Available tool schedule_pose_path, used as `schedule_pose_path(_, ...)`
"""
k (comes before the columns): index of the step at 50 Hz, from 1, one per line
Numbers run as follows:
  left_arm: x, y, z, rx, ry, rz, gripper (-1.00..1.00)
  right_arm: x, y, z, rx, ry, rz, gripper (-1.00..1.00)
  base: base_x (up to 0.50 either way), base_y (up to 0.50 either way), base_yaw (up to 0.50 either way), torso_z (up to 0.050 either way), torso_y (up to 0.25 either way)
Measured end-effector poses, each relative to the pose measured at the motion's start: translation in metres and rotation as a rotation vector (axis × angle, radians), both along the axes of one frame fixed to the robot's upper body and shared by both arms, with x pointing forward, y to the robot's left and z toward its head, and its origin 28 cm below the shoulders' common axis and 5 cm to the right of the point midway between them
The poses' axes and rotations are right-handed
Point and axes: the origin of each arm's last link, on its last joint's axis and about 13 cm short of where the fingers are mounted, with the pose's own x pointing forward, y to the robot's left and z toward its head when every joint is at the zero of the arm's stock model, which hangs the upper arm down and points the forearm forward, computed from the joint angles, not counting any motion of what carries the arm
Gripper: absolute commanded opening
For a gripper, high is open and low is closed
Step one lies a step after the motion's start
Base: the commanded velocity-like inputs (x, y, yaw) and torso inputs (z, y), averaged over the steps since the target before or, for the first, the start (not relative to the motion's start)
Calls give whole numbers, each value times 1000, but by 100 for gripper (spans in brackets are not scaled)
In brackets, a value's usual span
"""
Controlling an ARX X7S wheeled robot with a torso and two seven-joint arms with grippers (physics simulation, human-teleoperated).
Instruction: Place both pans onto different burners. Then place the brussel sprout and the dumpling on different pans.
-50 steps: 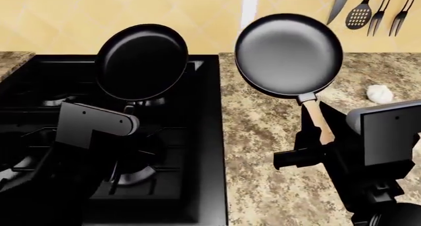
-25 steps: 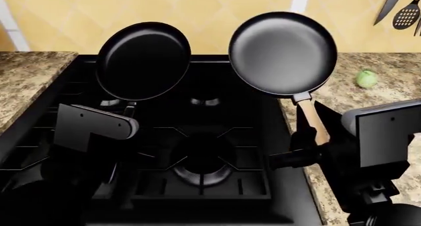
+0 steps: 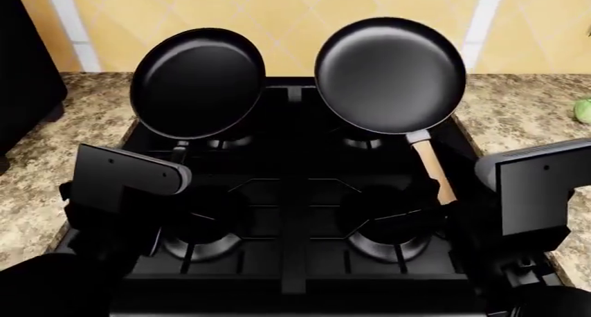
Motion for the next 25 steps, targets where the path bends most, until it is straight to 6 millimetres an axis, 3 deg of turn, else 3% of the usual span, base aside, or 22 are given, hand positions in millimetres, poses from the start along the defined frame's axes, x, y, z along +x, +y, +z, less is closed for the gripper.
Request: schedule_pose_path(25, 6, -2, -4, -11, 15, -2, -100, -2, -4, 1, 15, 56, 9, -100, 0, 0, 0, 1, 4)
